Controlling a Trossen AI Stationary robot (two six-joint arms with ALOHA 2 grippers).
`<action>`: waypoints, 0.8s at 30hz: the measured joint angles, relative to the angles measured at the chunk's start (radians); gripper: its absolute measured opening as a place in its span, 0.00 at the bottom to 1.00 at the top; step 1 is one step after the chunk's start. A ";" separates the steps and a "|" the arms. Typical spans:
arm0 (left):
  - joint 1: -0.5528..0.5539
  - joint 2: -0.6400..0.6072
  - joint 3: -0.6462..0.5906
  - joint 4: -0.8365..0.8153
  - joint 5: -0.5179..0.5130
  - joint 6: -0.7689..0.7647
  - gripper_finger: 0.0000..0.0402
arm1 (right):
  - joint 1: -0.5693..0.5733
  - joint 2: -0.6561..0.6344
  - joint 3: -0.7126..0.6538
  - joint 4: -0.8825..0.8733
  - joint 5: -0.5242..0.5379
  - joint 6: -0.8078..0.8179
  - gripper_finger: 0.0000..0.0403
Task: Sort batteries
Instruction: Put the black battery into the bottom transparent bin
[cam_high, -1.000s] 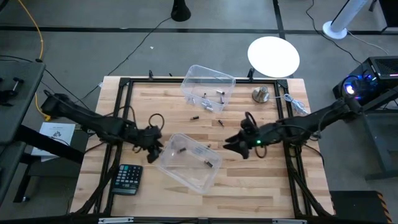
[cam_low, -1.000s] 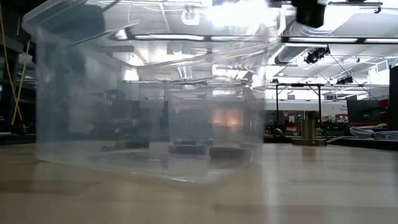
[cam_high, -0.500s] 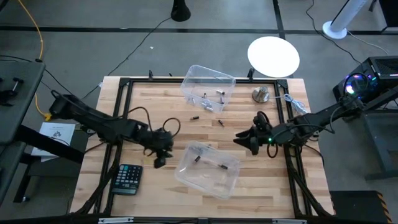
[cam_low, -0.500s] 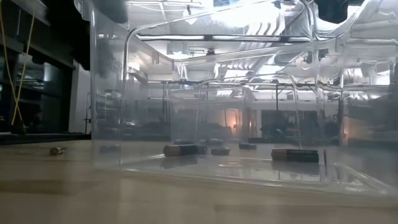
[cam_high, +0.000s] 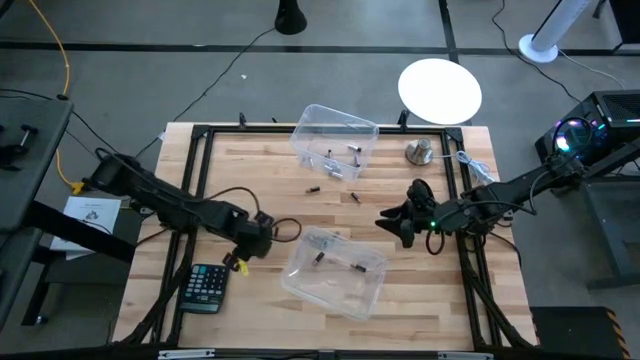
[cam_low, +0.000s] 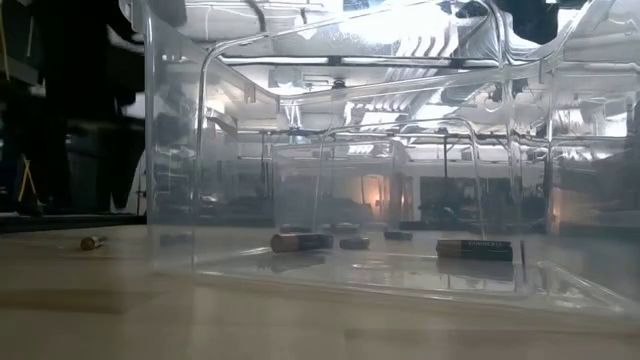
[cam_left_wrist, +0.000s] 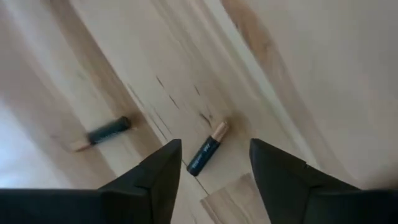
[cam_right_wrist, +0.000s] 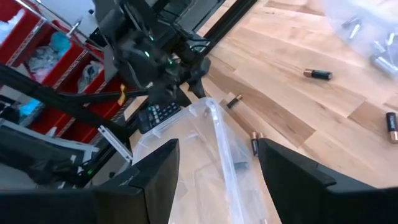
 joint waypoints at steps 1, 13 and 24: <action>0.004 0.020 0.000 -0.001 0.002 0.021 0.48 | 0.000 0.000 0.000 0.000 0.006 0.000 0.53; 0.033 0.204 0.018 0.000 0.031 0.076 0.42 | 0.000 0.001 0.000 0.000 0.049 0.000 0.53; 0.176 -0.043 0.020 -0.106 -0.116 -0.162 0.02 | 0.000 0.001 0.000 0.001 0.051 0.001 0.53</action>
